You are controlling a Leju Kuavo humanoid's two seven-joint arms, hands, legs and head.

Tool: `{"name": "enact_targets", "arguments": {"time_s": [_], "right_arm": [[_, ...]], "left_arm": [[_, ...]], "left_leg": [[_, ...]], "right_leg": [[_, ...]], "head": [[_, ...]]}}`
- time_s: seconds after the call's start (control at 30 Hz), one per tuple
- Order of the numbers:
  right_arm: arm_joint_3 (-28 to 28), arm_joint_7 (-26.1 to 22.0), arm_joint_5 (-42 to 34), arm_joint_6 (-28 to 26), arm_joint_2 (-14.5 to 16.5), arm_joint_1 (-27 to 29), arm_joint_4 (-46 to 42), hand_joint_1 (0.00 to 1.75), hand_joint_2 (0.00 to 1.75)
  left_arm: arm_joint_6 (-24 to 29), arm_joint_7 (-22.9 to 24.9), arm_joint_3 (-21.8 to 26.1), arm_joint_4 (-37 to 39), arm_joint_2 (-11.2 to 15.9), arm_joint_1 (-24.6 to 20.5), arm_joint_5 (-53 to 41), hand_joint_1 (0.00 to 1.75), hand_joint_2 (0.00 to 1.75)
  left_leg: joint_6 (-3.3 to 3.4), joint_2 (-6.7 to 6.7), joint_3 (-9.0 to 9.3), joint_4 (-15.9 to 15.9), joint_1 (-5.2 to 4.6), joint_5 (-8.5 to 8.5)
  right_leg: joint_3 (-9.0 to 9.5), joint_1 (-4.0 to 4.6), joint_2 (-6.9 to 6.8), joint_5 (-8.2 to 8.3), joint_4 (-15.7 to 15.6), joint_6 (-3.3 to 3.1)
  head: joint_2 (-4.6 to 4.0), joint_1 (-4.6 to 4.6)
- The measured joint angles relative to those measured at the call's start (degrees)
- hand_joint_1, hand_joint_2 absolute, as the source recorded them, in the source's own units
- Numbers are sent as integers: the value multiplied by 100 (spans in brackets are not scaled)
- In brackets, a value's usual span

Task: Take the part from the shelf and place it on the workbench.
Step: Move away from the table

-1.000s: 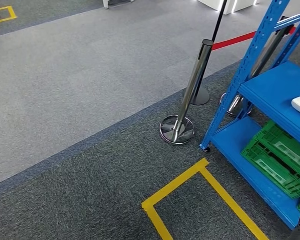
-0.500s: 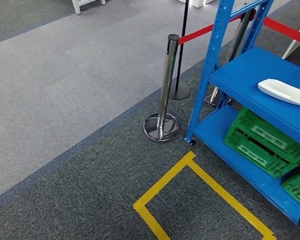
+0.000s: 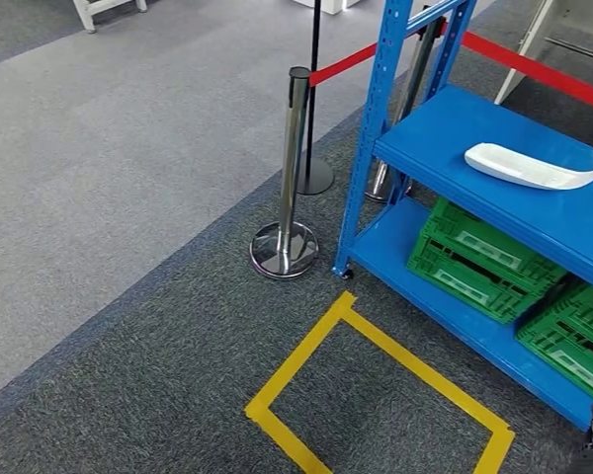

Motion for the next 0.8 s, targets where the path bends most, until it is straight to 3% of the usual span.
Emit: {"name": "enact_targets", "arguments": {"time_s": [0.07,0.1,0.13,0.2,0.27,0.33,0.43,0.5,0.57,0.6,0.63,0.67,0.73,0.8], "right_arm": [[10,2,-3,-7,0,-6,2,0,0],[14,1,-4,-9,0,-2,3,0,0],[15,1,-4,-10,0,1,3,0,0],[16,1,-5,-12,0,3,3,0,0],[19,2,-5,-11,0,-1,2,0,0],[21,2,-7,-6,0,-1,2,0,0],[21,2,-9,-3,0,7,2,0,0],[25,1,-10,-3,0,5,2,0,0],[28,1,-10,-2,0,2,2,0,0],[29,1,-10,-1,0,1,2,0,0],[28,1,-10,-1,0,1,2,0,0],[28,1,-10,-1,0,1,2,0,0],[28,1,-10,-1,0,0,2,0,0],[31,1,-10,0,0,-5,2,0,0]], "left_arm": [[0,0,7,0,-8,15,-8,0,0],[0,0,11,0,-10,19,-10,0,0],[0,0,16,0,-10,16,-12,0,0],[0,0,20,0,-14,4,-12,0,0],[0,-1,21,0,-16,-2,-12,0,0],[0,-3,23,0,-17,-7,-14,0,0],[0,-7,25,0,-19,-17,-15,0,0],[0,-8,27,0,-17,-17,-20,0,0],[0,-8,31,0,-15,-5,-28,0,0],[0,-8,32,0,-14,3,-30,0,0],[0,-8,33,0,-14,8,-30,0,0],[0,-8,34,0,-14,10,-30,0,0],[0,-8,34,0,-9,9,-30,0,0],[0,-8,36,0,-3,9,-32,0,0]], "left_leg": [[10,134,-11,0,-9,-1],[9,199,-13,1,-12,-2],[6,260,-13,3,-12,-4],[-12,352,3,6,-13,-15],[-57,412,31,20,-38,-35],[-116,458,58,27,-58,-47],[-218,446,74,91,-31,-129],[-274,291,-104,572,-17,-455],[-288,195,-439,1380,-19,-830],[-284,183,-560,1658,-21,-898],[-271,179,-597,1726,-23,-843],[-249,162,-532,1554,-24,-672],[-175,-5,-226,804,-26,-230],[-125,-222,4,207,-26,-29]], "right_leg": [[-346,-4,-127,-340,725,42],[-426,-6,-146,-372,904,58],[-394,-9,-163,-292,862,69],[-8,-16,-265,80,175,69],[373,-4,-425,321,-522,27],[461,18,-460,349,-714,-41],[489,13,-349,392,-736,-159],[521,-4,-276,427,-748,-219],[513,5,-186,439,-743,-239],[515,11,-132,440,-742,-241],[521,16,-74,440,-741,-242],[534,19,-11,438,-740,-241],[535,18,104,431,-739,-234],[501,15,211,422,-712,-192]], "head": [[0,6],[0,5],[0,6],[0,7],[0,1],[0,-10],[0,-20],[0,-39],[0,-51],[0,-52],[0,-52],[0,-52],[0,-51],[0,-48]]}}
